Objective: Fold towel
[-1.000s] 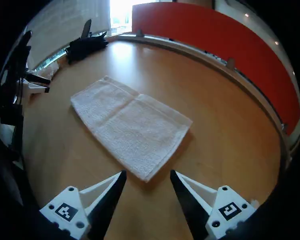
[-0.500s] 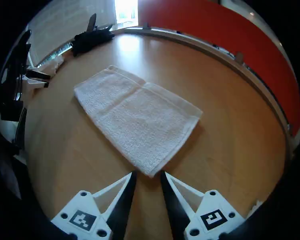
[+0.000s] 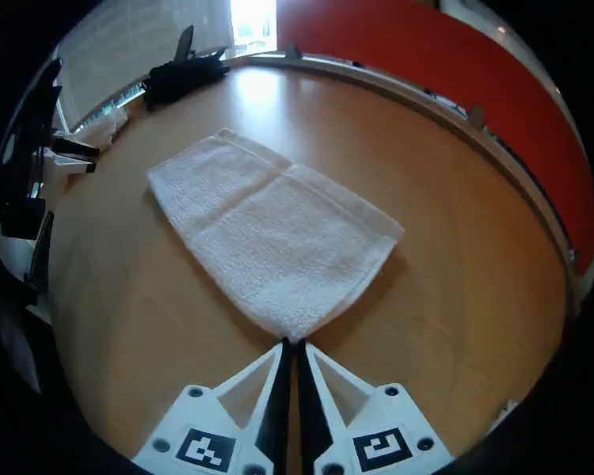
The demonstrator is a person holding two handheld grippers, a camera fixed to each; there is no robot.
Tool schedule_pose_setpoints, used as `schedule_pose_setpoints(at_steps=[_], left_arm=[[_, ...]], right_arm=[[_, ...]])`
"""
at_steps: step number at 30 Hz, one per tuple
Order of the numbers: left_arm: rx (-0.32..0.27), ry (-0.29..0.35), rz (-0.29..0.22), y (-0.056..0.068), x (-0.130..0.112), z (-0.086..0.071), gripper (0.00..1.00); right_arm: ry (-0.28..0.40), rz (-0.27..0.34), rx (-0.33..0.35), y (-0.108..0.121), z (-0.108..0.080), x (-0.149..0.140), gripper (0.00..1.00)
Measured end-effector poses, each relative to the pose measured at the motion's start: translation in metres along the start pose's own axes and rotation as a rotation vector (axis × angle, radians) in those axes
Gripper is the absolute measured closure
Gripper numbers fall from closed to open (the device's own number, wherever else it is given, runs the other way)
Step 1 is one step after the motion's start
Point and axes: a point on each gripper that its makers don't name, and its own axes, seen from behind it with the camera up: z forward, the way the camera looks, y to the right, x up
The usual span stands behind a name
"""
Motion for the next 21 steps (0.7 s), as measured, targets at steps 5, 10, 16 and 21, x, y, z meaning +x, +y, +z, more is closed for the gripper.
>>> schedule_pose_setpoints(at_steps=[5,10,16,21], left_arm=[[-0.002,0.002,0.0,0.0,0.001,0.0,0.07],[-0.001,0.006,0.0,-0.001,0.004,0.0,0.07],[-0.005,0.015,0.0,0.0,0.009,-0.001,0.07],[-0.009,0.021,0.002,0.002,0.013,-0.002,0.07]], right_arm=[[0.009,0.001,-0.01,-0.003,-0.003,0.004,0.96],[0.044,0.002,-0.031,-0.003,-0.016,0.02,0.96],[0.094,-0.013,-0.075,0.003,-0.038,0.048,0.96],[0.139,-0.047,-0.097,0.005,-0.058,0.072,0.96]])
